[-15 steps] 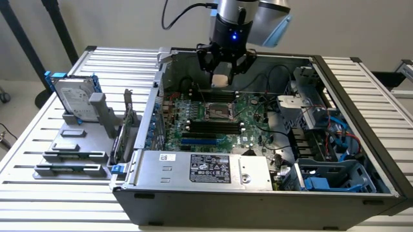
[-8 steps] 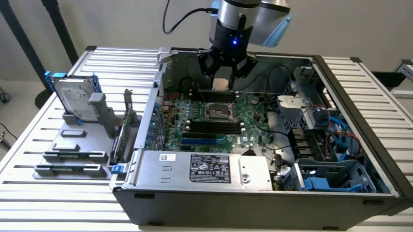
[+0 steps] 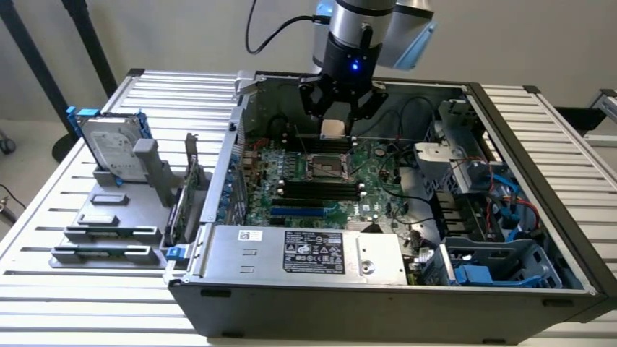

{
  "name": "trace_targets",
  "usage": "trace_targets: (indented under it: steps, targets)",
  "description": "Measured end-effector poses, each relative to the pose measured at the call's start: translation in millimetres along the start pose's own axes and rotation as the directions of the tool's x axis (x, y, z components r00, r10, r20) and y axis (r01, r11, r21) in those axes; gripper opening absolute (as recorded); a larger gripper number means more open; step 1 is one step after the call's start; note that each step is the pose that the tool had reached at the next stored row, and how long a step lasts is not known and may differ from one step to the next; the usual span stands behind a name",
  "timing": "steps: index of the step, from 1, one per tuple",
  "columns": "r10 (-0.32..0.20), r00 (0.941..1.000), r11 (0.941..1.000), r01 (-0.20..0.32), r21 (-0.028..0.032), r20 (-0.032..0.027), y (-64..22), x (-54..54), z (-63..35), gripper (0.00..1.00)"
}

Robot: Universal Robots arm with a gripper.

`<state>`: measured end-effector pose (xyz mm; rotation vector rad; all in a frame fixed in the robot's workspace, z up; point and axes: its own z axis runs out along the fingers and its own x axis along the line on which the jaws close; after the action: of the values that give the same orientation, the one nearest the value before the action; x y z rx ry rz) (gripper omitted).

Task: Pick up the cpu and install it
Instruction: 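Pick up the cpu and move it towards the insertion slot, then place the cpu into insertion slot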

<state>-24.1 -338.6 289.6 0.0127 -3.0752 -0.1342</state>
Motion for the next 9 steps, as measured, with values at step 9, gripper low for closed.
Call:
trace_targets:
  steps: [9]
  targets:
    - [0.000, 1.0000, 1.0000, 0.000, -0.0001, 0.0000, 0.0, 0.0, 0.0, 0.55]
